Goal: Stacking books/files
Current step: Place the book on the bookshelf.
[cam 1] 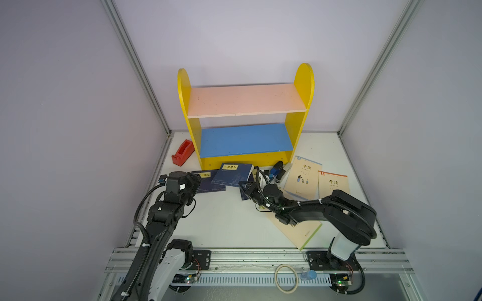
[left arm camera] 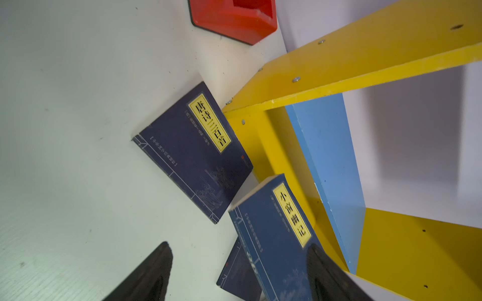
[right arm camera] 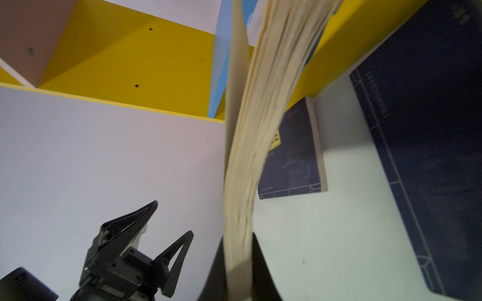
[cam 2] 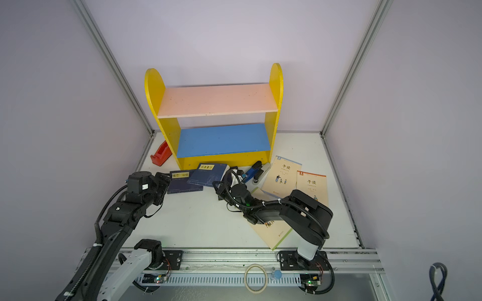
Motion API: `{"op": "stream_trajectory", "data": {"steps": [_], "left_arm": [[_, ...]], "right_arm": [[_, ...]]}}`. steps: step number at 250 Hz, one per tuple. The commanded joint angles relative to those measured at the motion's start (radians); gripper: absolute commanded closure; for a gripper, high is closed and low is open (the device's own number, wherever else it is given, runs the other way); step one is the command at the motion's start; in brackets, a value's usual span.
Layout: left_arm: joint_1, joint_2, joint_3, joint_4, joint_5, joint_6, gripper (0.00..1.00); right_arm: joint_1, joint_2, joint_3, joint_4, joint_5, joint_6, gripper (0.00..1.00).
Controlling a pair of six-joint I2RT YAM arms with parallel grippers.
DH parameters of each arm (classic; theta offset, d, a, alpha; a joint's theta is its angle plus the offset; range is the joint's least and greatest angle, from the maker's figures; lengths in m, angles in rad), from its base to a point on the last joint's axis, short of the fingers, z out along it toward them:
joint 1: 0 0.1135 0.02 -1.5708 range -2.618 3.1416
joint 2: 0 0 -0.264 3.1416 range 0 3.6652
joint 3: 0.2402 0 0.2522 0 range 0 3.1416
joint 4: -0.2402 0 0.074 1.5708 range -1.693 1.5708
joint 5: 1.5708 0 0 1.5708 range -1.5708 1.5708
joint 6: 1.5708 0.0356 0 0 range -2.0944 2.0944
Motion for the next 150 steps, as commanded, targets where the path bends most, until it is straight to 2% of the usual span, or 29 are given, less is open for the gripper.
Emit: {"op": "stream_trajectory", "data": {"steps": [1,16,34,47,88,150], "left_arm": [[0.008,-0.019,-0.029,0.103,-0.018,0.061,0.12],[0.009,-0.031,-0.068,0.138,-0.102,0.090,0.12],[-0.015,-0.043,-0.130,0.220,-0.233,0.181,0.13],[-0.022,-0.046,-0.147,0.216,-0.286,0.201,0.12],[-0.039,-0.039,-0.144,0.255,-0.291,0.257,0.12],[-0.040,-0.078,-0.161,0.266,-0.286,0.260,0.12]], "right_arm": [[-0.039,0.053,0.075,-0.010,-0.149,-0.071,1.00],[-0.065,0.103,0.114,0.001,-0.177,-0.076,1.00],[-0.093,0.166,0.179,0.012,-0.219,-0.078,1.00],[-0.110,0.211,0.237,-0.007,-0.253,-0.085,1.00],[-0.150,0.327,0.367,-0.016,-0.311,-0.089,1.00],[-0.220,0.422,0.471,-0.026,-0.358,-0.138,1.00]]}}
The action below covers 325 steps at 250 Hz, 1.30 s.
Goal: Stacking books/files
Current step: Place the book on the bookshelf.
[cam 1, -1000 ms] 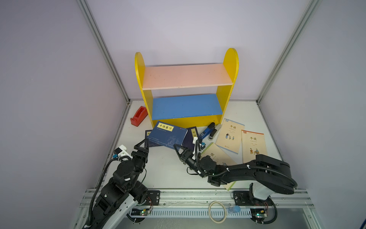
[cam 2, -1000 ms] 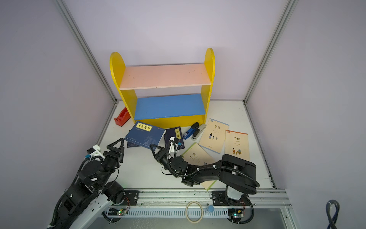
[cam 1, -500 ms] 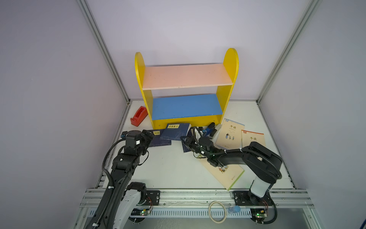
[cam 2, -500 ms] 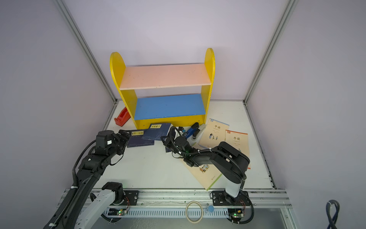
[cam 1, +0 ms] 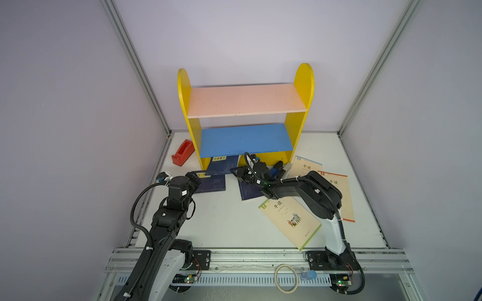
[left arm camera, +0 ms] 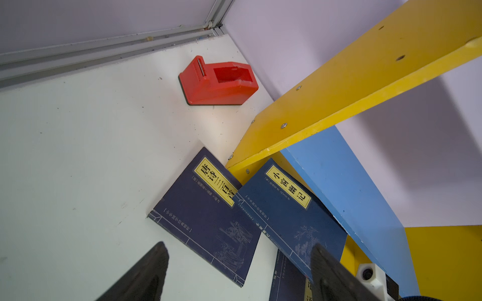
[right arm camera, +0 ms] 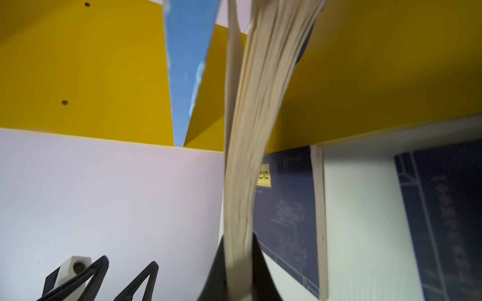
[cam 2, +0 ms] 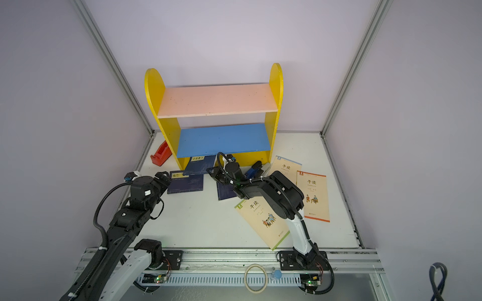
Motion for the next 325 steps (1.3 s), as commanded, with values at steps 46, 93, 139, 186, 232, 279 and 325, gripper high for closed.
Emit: {"op": "stream_trajectory", "data": {"steps": [46,93,139,186,232,279,325], "left_arm": [[0.000,-0.001,-0.010,0.040,-0.011,0.017,0.12],[0.000,0.035,0.001,0.041,0.004,0.013,0.12],[0.000,0.036,-0.006,0.046,0.002,0.011,0.12],[0.000,0.028,-0.003,0.043,-0.001,0.014,0.12],[0.001,0.018,-0.003,0.035,-0.004,0.014,0.12],[0.002,0.009,-0.003,0.033,0.002,0.011,0.12],[0.002,0.008,-0.003,0.031,0.007,0.008,0.11]], "right_arm": [[-0.083,0.128,0.109,0.152,-0.148,-0.013,1.00],[-0.107,0.126,0.095,0.130,-0.149,-0.041,1.00],[-0.107,0.150,0.067,0.217,-0.159,-0.001,1.00],[-0.107,0.177,0.028,0.364,-0.160,0.090,1.00],[-0.107,0.227,0.069,0.402,-0.182,0.156,1.00],[-0.107,0.246,0.097,0.335,-0.187,0.148,1.00],[-0.108,0.231,0.152,0.214,-0.215,0.099,1.00]]}}
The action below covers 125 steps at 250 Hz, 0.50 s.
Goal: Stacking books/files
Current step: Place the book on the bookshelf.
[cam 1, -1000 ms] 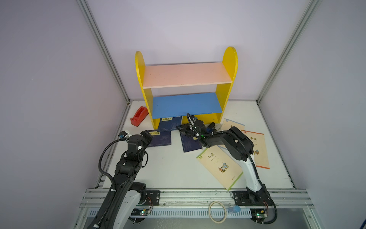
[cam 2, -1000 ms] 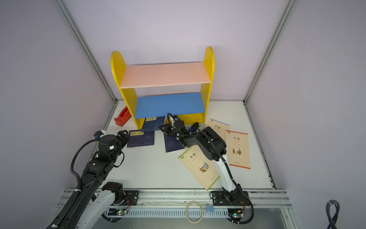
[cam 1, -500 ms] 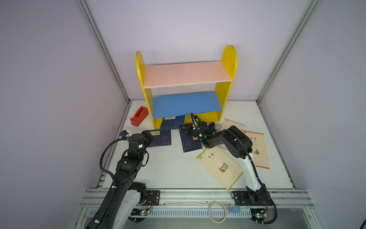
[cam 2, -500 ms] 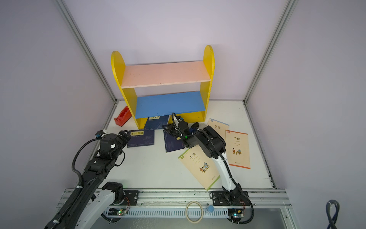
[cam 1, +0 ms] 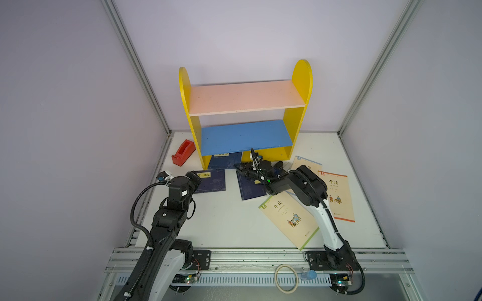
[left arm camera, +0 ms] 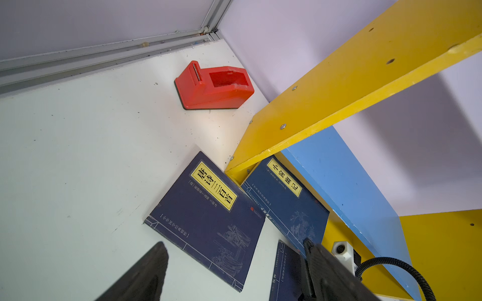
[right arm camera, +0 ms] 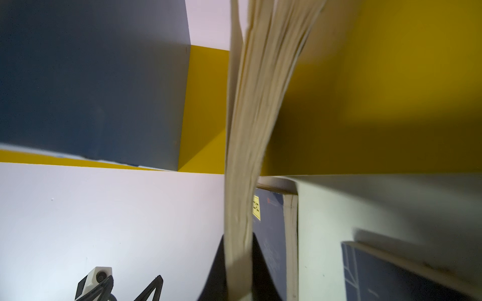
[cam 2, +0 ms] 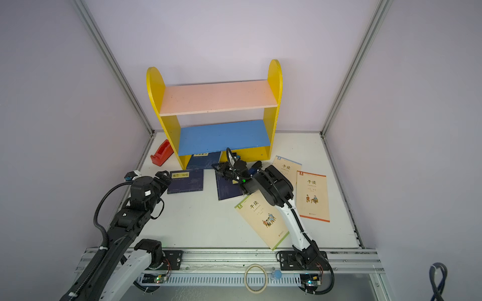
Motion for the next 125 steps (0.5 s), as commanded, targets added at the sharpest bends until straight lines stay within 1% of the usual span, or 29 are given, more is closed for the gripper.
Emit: {"op": "stream_trajectory", "data": {"steps": [1,83,125], "left_arm": [[0.002,-0.003,0.005,0.007,0.005,0.001,0.11],[0.003,-0.021,0.004,-0.002,0.007,-0.001,0.11],[0.003,-0.021,0.004,-0.003,0.009,-0.004,0.11]], "right_arm": [[0.000,-0.016,0.039,-0.057,-0.030,-0.046,1.00],[-0.003,0.030,0.184,-0.236,-0.100,-0.109,1.00],[-0.013,0.034,0.219,-0.330,-0.080,-0.154,1.00]]}}
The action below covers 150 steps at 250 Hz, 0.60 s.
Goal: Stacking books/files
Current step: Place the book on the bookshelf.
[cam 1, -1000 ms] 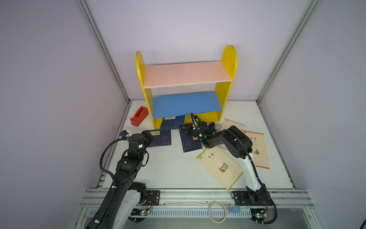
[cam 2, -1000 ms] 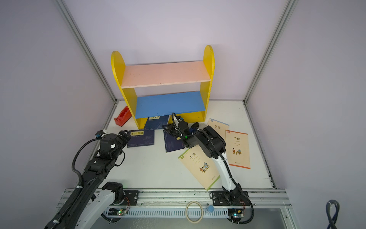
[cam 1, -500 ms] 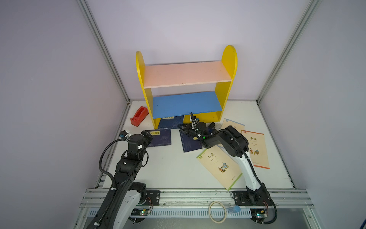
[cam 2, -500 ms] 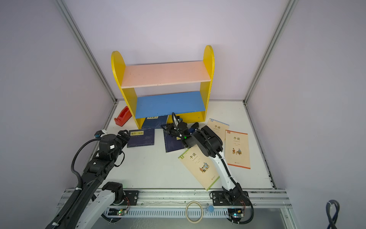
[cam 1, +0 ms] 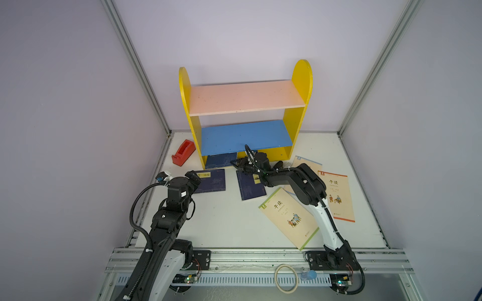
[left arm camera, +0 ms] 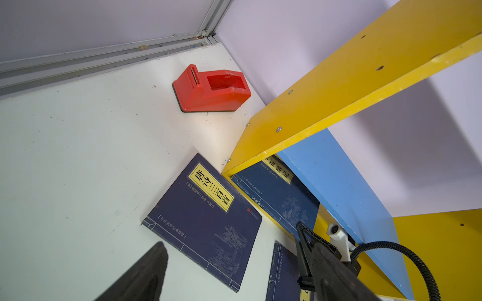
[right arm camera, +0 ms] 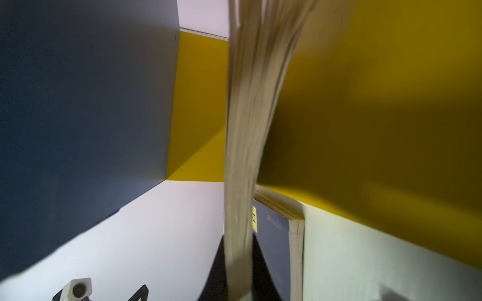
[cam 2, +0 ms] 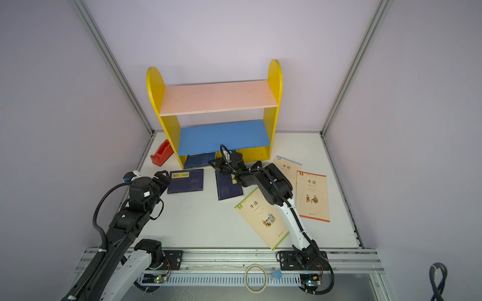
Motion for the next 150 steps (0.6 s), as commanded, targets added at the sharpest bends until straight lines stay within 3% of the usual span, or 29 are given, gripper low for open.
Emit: {"op": "stream_trajectory", "data": {"steps": [1,42,89,150], "left_arm": [[0.001,-0.001,0.003,0.000,0.009,-0.001,0.11],[0.001,0.004,0.006,0.003,0.016,-0.002,0.11],[0.002,0.004,0.005,0.002,0.017,-0.002,0.11],[0.004,0.002,0.005,0.001,0.021,-0.004,0.10]], "right_arm": [[-0.006,0.006,0.026,-0.060,-0.001,-0.048,1.00],[-0.014,0.028,0.086,-0.132,0.009,-0.075,1.00],[-0.016,0.021,0.117,-0.242,0.064,-0.132,0.79],[-0.018,-0.064,0.063,-0.387,0.212,-0.225,0.66]]}}
